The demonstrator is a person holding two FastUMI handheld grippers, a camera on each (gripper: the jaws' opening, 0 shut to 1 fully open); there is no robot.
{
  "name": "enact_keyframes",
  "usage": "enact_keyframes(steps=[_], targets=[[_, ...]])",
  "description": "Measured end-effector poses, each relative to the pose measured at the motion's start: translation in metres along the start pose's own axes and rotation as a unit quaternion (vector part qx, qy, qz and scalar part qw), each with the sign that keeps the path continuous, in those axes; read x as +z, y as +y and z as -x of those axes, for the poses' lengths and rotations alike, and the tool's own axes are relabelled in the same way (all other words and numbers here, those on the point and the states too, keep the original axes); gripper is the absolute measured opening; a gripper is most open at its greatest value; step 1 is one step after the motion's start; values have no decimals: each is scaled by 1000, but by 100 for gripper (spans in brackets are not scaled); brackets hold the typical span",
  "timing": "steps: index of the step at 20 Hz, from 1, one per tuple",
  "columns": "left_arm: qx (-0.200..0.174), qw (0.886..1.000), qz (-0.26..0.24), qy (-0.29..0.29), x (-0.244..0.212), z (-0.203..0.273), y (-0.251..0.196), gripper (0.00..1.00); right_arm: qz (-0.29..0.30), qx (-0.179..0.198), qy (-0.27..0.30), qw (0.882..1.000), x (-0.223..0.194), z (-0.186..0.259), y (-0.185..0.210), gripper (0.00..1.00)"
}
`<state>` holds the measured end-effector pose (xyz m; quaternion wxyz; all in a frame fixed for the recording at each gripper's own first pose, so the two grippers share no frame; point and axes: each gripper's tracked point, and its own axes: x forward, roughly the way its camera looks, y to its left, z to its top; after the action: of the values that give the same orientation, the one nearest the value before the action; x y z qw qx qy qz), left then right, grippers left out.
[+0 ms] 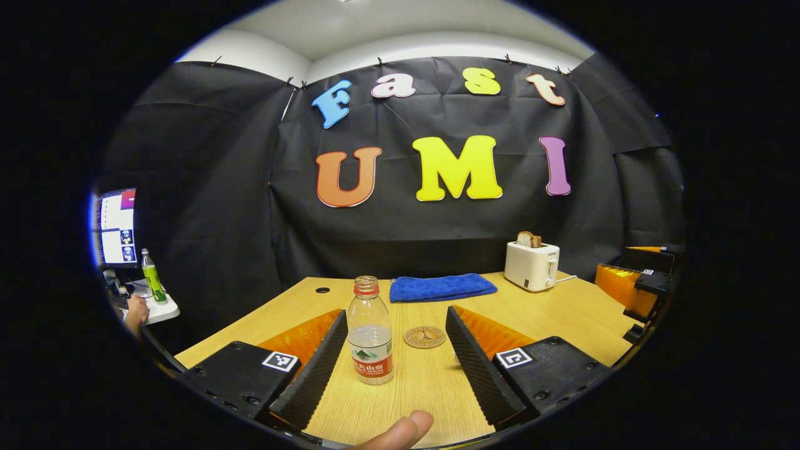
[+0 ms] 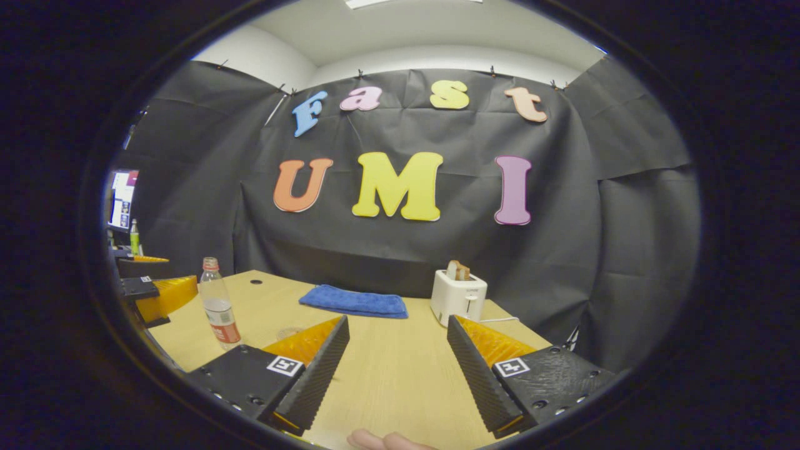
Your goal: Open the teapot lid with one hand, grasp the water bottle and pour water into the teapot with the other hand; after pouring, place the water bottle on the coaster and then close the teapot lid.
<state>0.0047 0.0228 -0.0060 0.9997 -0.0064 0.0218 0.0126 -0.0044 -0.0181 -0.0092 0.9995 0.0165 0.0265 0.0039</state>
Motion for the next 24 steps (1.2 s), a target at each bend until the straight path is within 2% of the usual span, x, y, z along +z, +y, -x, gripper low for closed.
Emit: enact_keyframes(steps=[4,12,17,19,23,24], targets=[[12,1000,21,6,0,-3,13,99,3,4,13,1000,-11,-5,5,97],[17,999,28,8,-1,-4,21,99,-7,22,21,999,-23,-18,22,95],[17,999,29,7,-1,-8,26,99,-15,40,17,999,-44,-46,53,95],[19,999,29,8,-3,-11,30,99,-22,61,27,998,-59,-63,75,98],[35,999,37,10,-6,-16,44,99,-47,94,41,994,-77,-89,106,93],[36,999,38,10,-5,-17,46,99,-51,95,44,993,-79,-95,109,98]])
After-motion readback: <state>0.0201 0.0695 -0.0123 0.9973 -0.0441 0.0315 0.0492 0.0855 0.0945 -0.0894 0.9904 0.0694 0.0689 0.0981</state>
